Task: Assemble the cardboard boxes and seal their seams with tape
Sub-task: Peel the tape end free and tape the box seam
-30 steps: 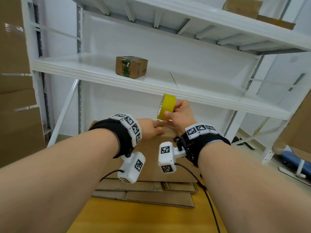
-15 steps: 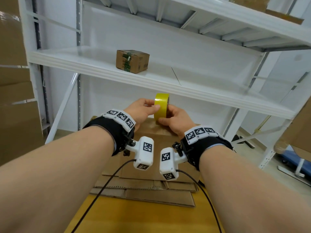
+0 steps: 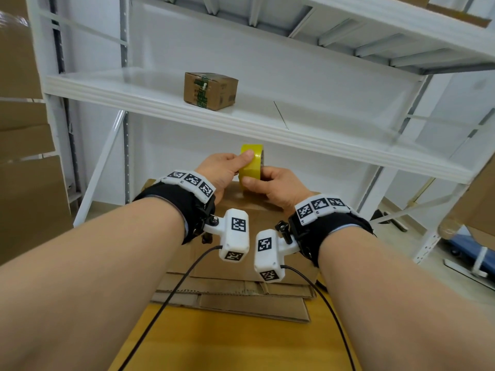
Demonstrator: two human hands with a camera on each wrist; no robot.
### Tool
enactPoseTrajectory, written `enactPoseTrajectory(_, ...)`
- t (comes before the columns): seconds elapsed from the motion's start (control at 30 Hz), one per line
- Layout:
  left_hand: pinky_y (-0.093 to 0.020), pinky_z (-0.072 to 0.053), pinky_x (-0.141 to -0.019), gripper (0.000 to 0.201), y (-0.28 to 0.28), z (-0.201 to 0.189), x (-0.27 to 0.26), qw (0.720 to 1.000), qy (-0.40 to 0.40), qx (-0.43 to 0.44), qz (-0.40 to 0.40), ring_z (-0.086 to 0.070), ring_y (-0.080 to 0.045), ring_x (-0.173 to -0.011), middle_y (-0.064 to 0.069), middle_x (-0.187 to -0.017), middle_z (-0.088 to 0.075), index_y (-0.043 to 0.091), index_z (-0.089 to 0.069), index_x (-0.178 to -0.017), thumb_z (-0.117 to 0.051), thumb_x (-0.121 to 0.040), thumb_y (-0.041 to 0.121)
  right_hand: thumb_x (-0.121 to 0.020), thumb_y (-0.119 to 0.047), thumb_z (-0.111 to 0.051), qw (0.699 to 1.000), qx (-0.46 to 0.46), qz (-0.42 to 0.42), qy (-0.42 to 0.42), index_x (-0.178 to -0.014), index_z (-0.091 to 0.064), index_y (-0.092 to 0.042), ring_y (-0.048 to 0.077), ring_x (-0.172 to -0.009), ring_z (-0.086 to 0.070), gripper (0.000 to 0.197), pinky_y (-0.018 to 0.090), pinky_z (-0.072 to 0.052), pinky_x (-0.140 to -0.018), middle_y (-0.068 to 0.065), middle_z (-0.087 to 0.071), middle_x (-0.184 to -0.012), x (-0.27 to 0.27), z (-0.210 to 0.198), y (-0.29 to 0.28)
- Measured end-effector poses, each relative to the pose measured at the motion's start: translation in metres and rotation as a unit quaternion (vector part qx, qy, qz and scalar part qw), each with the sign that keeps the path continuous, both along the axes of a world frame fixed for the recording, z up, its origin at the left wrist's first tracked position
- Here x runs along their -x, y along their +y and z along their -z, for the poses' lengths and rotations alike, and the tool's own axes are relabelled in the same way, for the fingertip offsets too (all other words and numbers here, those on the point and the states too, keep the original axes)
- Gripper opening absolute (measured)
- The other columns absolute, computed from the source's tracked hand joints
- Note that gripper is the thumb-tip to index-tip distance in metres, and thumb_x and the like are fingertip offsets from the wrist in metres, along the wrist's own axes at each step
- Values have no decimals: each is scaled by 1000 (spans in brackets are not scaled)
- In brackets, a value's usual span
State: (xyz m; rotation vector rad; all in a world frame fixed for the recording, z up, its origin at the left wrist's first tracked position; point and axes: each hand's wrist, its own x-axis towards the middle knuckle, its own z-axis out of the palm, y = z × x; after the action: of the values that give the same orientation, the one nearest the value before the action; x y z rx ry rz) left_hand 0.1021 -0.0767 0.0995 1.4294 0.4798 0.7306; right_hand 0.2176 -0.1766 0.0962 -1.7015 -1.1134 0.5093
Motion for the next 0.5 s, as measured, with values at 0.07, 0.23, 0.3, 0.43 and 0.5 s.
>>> enactPoseTrajectory(0.07, -38, -51, -95, 38, -3, 0, 3, 1000, -10, -3, 8, -64, -28, -104, -14, -102, -70, 7, -71, -95, -73, -80, 41, -77, -36, -82, 1000, -16, 5, -1, -87, -76, -29, 28, -96, -71, 14, 50, -52, -100, 6, -77, -96, 0, 2, 1)
enactPoseTrajectory(0.23, -21, -52, -84, 28, -7, 2, 7, 999, -13, -25, 30, -60, -18, -92, -7, -99, -65, 4, -61, -118, -56, -91, -2, -90, -33, -71, 994, -88, 24, 53, -101, -71, -25, 27, -98, -71, 14, 48, -55, -95, 8, -75, -103, -2, 6, 3)
enactPoseTrajectory(0.3, -41, -48, -99, 34, -8, 3, 6, 999, 2, -37, 40, -61, -29, -104, -15, -113, -65, 3, -58, -120, -55, -88, -9, -95, -27, -66, 988, -117, 30, 100, -114, -62, -16, 26, -93, -71, 22, 38, -60, -80, 11, -73, -106, -3, 5, 2)
enactPoseTrajectory(0.43, -44, -49, -99, 31, -6, 7, 1, 991, 71, -111, 27, -66, -28, -104, -10, -109, -70, 16, -67, -107, -68, -81, -1, -95, -29, -66, 986, -123, 41, 103, -113, -55, -21, 19, -88, -72, 22, 27, -54, -69, 6, -76, -99, -4, 2, -3)
enactPoseTrajectory(0.5, -39, -50, -96, 24, -6, 6, -1, 978, 122, -167, 10, -68, -22, -96, -4, -101, -72, 21, -71, -101, -72, -81, 9, -94, -28, -67, 985, -126, 42, 105, -110, -58, -24, 21, -90, -72, 19, 29, -54, -71, 7, -75, -101, -4, 3, -3)
